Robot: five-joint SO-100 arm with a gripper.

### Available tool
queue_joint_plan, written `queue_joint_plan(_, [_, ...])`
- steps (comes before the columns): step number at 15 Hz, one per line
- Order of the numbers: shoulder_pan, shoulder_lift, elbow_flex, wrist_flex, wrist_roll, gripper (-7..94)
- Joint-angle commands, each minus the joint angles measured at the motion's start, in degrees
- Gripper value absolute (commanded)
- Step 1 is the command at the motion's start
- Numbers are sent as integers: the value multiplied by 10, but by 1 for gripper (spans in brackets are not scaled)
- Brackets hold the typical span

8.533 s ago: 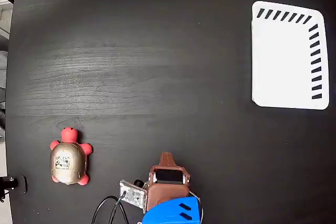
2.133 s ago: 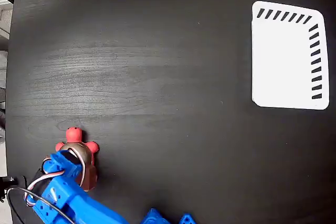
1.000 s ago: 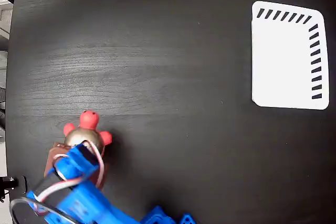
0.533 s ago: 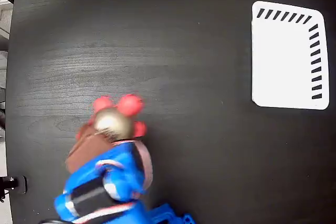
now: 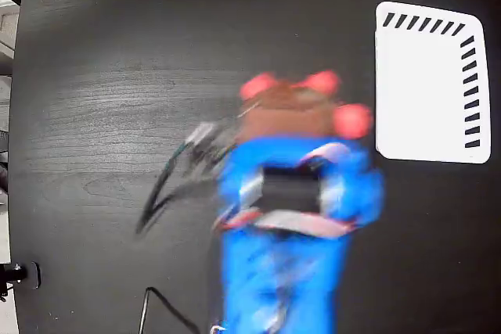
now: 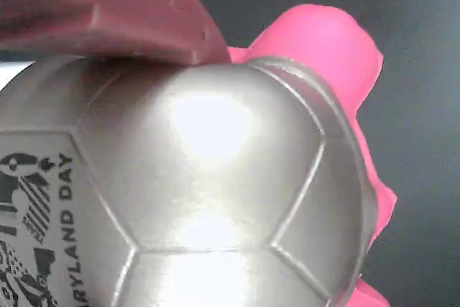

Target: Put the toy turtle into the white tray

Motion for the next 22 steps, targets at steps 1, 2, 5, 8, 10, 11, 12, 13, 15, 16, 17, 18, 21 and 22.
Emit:
queue_joint_plan(1, [76,-98,-203,28,49,-1])
queue_joint_plan(2, [101,-130,-243,28,54,-1])
queue_joint_plan(5, [171,-221,-350,29,61,-1])
queue_joint_plan(8, [215,-325,-454,29,72,-1])
queue_joint_plan(10, [229,-390,-518,29,85,-1])
queue_joint_plan(11, [232,-421,-547,28,91,-1])
queue_joint_plan(12, [234,-449,-573,28,92,-1])
queue_joint_plan(13, [236,-475,-592,24,92,-1])
queue_joint_plan(15, [237,-510,-595,-8,90,-1])
queue_joint_plan(16, [237,-523,-598,-15,86,-1])
queue_joint_plan(17, [236,-536,-610,-16,86,-1])
queue_joint_plan(18, [237,-544,-618,-16,85,-1])
queue_joint_plan(21, [240,-565,-628,-15,83,-1])
queue_joint_plan(22, [242,-566,-628,-15,83,-1])
